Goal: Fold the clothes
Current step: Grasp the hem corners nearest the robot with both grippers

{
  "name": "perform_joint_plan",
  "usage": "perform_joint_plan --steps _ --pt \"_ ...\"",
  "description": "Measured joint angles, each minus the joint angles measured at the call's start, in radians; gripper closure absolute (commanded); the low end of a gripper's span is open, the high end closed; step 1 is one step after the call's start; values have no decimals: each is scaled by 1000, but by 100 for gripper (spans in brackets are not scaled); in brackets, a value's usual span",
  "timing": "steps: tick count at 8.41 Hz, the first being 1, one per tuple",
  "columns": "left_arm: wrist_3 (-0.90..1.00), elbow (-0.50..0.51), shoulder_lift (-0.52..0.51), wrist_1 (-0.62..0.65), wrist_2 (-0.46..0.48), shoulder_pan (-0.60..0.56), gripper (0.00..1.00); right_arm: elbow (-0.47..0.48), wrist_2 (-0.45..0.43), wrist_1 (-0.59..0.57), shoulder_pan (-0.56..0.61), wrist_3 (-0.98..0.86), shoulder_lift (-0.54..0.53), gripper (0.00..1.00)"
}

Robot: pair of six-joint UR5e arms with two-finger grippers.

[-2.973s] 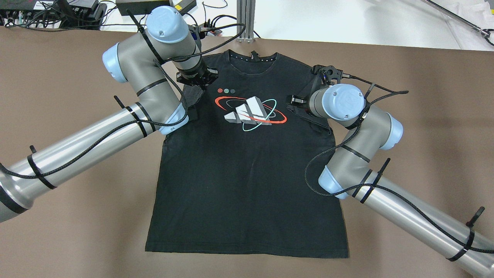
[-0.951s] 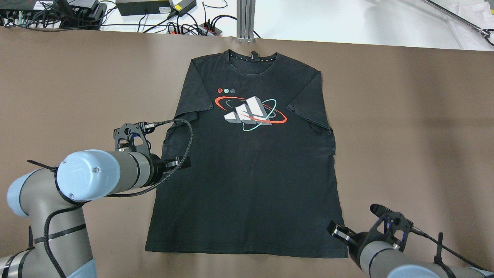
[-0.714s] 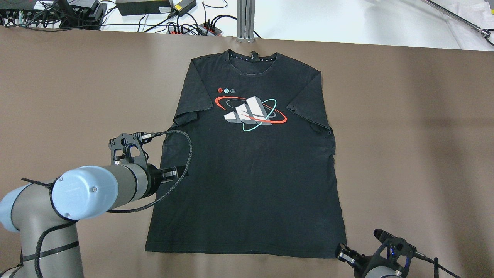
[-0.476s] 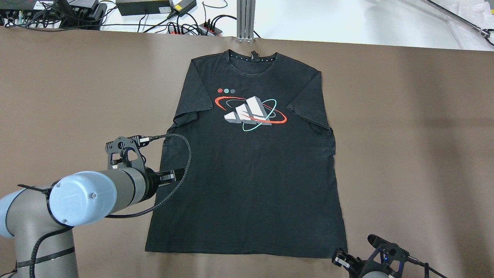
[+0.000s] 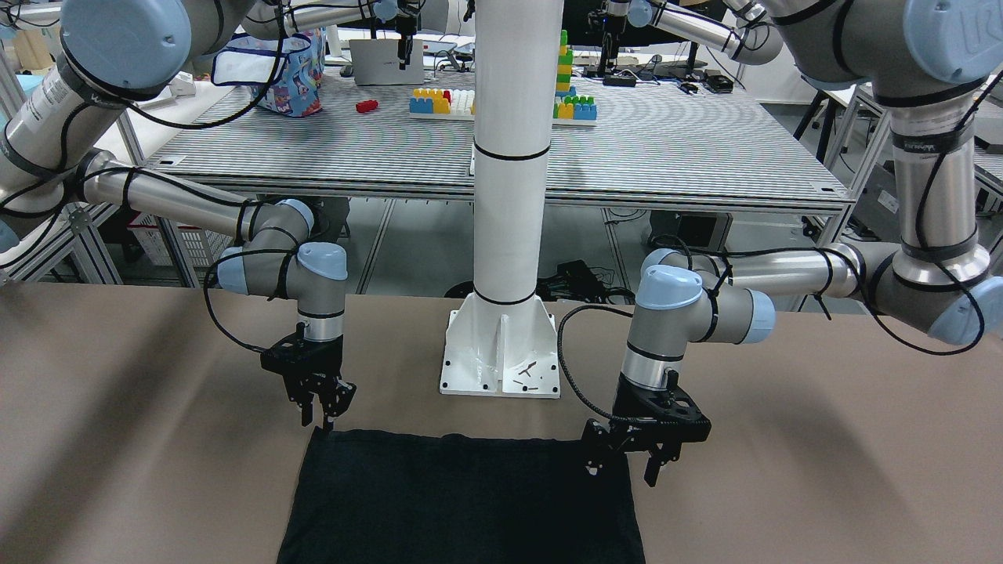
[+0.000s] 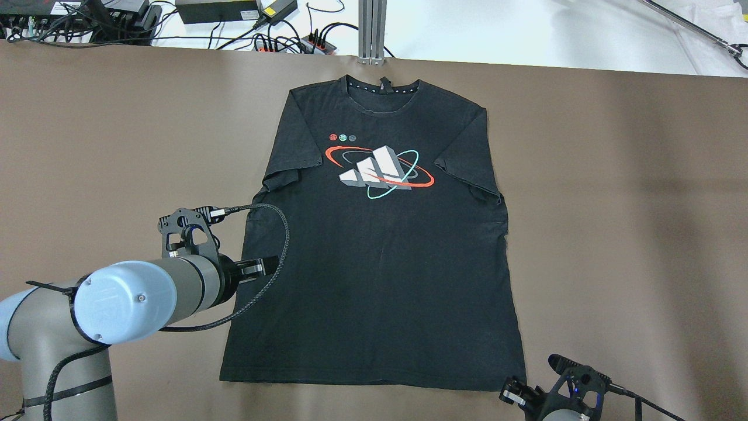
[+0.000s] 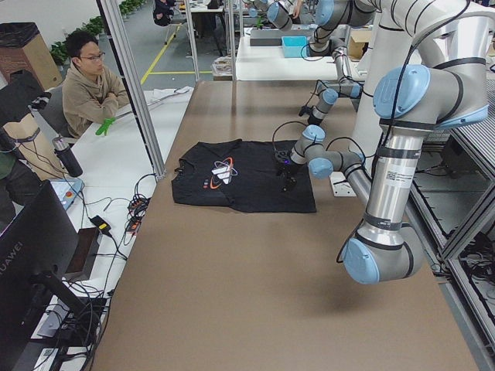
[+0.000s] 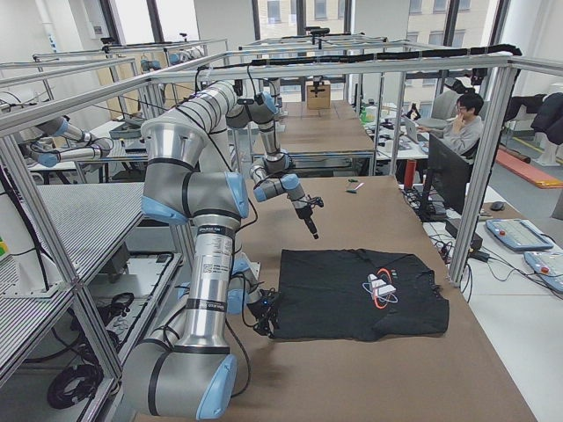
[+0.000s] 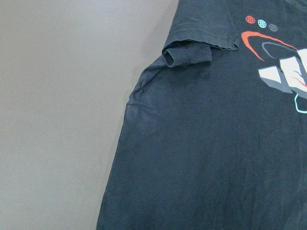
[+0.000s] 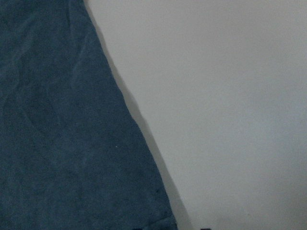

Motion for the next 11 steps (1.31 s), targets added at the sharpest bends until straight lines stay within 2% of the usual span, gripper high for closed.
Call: perform_joint_plan --steps 1,2,6,7,8,11 --pt "0 2 -2 0 0 1 0 -9 1 0 1 -11 1 73" --pt "1 5 -7 0 -1 1 0 -16 1 0 2 -18 1 99" --pt "-12 1 -10 -1 -2 8 3 -18 8 2 16 -34 4 100" --pt "-51 -13 8 -2 6 25 8 -6 16 2 29 -44 9 100" --pt "-97 -28 40 -5 37 65 20 9 25 2 39 -56 12 100" --pt "-228 -49 142 -17 146 221 33 30 57 2 74 -77 15 100"
